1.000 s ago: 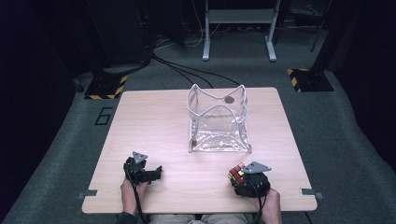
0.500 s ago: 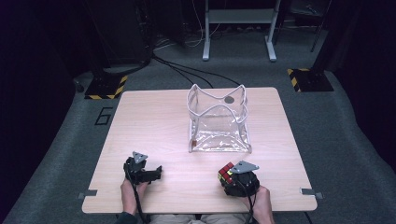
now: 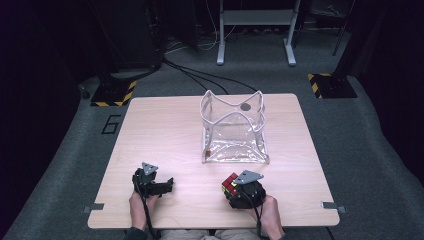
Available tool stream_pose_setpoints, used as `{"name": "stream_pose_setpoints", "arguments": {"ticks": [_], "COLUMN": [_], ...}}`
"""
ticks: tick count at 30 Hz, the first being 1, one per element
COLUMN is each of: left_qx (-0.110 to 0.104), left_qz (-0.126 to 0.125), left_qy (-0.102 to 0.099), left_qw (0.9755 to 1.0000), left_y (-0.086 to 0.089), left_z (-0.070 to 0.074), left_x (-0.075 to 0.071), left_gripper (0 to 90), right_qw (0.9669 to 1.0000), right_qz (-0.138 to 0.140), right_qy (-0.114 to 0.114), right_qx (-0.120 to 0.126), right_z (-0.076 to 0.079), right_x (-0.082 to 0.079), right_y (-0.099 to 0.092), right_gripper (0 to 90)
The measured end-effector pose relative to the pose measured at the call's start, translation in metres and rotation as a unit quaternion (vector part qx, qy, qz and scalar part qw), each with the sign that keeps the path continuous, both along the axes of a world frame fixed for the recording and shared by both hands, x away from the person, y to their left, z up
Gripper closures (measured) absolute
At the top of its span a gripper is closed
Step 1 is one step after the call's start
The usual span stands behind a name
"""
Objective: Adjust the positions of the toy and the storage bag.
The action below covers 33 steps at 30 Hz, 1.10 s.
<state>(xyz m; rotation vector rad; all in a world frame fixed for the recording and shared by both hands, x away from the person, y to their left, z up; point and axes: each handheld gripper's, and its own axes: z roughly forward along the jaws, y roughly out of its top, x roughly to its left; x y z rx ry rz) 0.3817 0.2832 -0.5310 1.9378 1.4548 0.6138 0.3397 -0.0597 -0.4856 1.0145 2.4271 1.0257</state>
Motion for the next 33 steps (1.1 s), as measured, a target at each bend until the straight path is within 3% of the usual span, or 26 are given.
{"name": "stream_pose_setpoints", "arguments": {"ticks": [14, 22, 33], "left_qx": [0.001, 0.0, 0.0], "left_qz": [0.0, -0.001, -0.001], "left_qy": [0.001, 0.0, 0.0], "left_qw": [1.0, 1.0, 1.0], "left_y": [0.0, 0.0, 0.0], "left_z": [0.0, 0.0, 0.0], "left_x": [0.0, 0.0, 0.0], "left_gripper": [3.0, 3.0, 3.0], "right_qw": [0.9986, 0.9977, 0.9957], "right_qz": [0.049, 0.061, 0.086], "right_qy": [0.007, 0.023, 0.023], "right_qx": [-0.017, -0.017, -0.025], "right_z": [-0.009, -0.015, -0.025], "right_x": [0.006, 0.007, 0.012], "right_y": [0.033, 0.051, 0.07], "right_gripper": [33.3, 33.3, 33.2]}}
